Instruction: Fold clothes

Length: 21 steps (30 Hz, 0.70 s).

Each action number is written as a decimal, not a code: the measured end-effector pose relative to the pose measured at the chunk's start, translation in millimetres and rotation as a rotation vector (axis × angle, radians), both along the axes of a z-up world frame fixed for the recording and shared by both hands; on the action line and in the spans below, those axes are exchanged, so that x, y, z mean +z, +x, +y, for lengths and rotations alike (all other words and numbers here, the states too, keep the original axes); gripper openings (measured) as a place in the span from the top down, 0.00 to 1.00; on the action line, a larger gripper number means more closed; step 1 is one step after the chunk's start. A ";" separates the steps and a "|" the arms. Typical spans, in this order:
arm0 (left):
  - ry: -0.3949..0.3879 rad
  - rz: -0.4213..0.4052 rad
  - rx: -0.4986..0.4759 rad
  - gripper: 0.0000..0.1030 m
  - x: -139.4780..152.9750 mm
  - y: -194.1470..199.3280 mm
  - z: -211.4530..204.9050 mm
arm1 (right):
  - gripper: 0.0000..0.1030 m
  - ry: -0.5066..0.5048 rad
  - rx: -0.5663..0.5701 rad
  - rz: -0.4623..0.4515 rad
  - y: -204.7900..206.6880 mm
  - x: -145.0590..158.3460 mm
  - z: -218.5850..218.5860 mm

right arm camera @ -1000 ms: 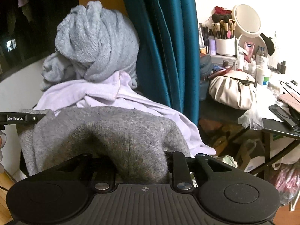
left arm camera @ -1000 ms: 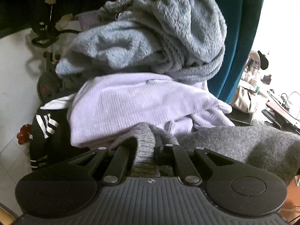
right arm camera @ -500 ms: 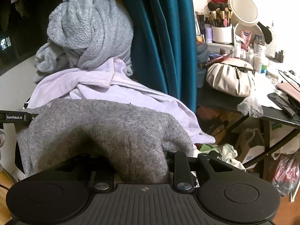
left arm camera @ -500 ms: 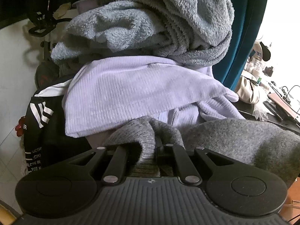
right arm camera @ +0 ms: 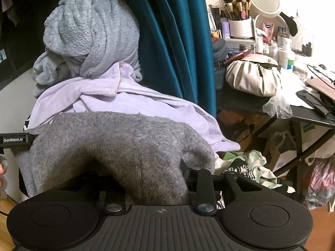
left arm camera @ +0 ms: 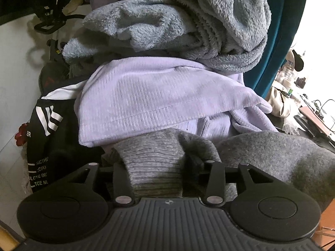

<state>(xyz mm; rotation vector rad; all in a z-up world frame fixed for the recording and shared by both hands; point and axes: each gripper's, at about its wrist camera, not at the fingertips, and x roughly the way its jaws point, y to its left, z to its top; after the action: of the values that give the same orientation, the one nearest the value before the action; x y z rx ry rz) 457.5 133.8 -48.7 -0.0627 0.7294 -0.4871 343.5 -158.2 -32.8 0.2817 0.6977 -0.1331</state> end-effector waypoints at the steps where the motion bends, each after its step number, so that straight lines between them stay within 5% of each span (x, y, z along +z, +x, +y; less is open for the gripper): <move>1: -0.005 0.000 -0.001 0.53 0.1 -0.1 1.5 | 0.72 0.006 -0.003 -0.001 0.0 0.9 -0.8; 3: -0.022 -0.001 -0.014 0.40 2.2 -1.5 6.3 | 0.72 0.027 -0.011 -0.001 0.0 2.4 -3.9; 15: -0.204 0.071 -0.187 0.21 17.5 -23.6 23.0 | 0.72 0.039 -0.006 0.022 10.5 -0.5 0.3; 21: -0.125 0.026 -0.289 0.15 11.2 -36.8 -5.2 | 0.72 0.029 0.004 0.043 22.6 1.6 7.4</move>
<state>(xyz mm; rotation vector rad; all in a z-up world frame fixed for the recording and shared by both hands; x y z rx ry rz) 420.7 128.6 -37.5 -0.0810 0.7362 -0.8088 366.2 -150.8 -31.2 0.3054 0.7433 -0.1254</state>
